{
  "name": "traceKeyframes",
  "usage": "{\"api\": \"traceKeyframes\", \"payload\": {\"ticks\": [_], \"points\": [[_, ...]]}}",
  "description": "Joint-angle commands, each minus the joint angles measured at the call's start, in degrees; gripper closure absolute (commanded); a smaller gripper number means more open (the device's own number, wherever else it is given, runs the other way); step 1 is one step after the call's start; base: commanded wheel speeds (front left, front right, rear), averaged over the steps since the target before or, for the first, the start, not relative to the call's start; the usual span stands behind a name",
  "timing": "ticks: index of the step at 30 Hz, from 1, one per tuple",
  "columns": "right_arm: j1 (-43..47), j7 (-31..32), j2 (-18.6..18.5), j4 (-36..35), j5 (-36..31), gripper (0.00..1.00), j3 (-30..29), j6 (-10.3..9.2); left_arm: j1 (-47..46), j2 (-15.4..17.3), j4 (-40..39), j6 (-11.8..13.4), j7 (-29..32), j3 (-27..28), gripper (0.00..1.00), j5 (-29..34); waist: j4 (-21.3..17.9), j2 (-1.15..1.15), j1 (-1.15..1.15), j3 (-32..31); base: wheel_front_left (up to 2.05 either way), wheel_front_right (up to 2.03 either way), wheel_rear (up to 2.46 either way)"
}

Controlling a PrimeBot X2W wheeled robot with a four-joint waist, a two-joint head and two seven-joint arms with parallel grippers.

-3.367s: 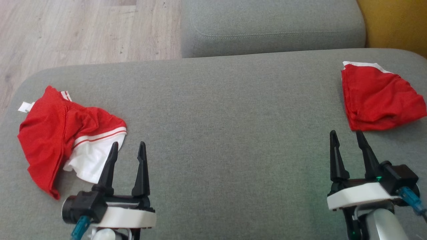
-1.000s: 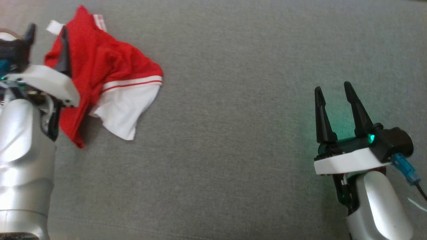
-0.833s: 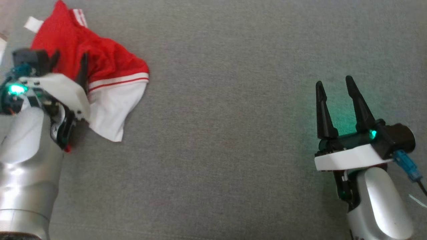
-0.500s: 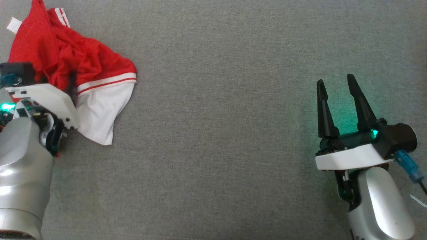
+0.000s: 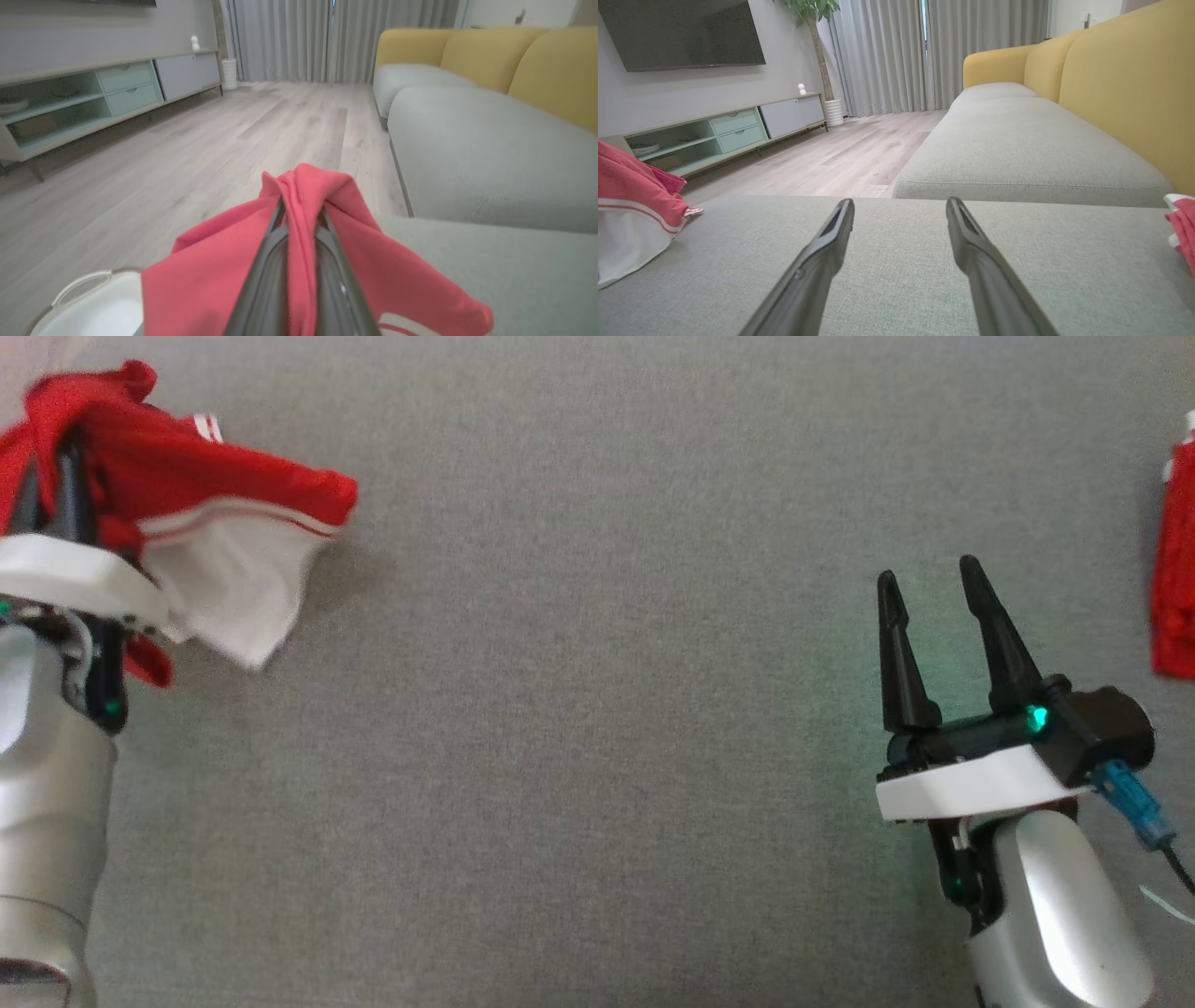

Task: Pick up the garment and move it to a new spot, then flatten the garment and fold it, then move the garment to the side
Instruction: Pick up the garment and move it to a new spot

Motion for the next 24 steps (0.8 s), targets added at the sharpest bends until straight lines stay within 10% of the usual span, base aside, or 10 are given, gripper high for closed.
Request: {"api": "traceKeyframes", "payload": {"ticks": [1, 13, 24], "points": [[0.4, -0.5, -0.1, -1.5, 0.5, 0.0, 1.6, 0.37, -2.6, 3.7, -2.7, 0.6, -1.2, 2.4, 1.0, 0.1, -0.5, 0.0, 0.0, -2.2, 0.0, 0.0, 0.0], [3.1, -0.5, -0.1, -0.7, 4.2, 0.0, 3.3, 0.37, 4.3, 0.9, -24.4, 1.3, -0.1, -0.1, 1.0, 3.9, -2.5, 0.0, 0.0, -9.0, 0.0, 0.0, 0.0], [1.7, -0.5, -0.1, -2.0, 6.8, 0.0, 4.4, 0.37, 8.6, -3.3, -39.7, 7.1, 9.6, -8.2, 1.0, 9.1, -9.3, 0.0, 0.0, -7.4, 0.0, 0.0, 0.0]]}}
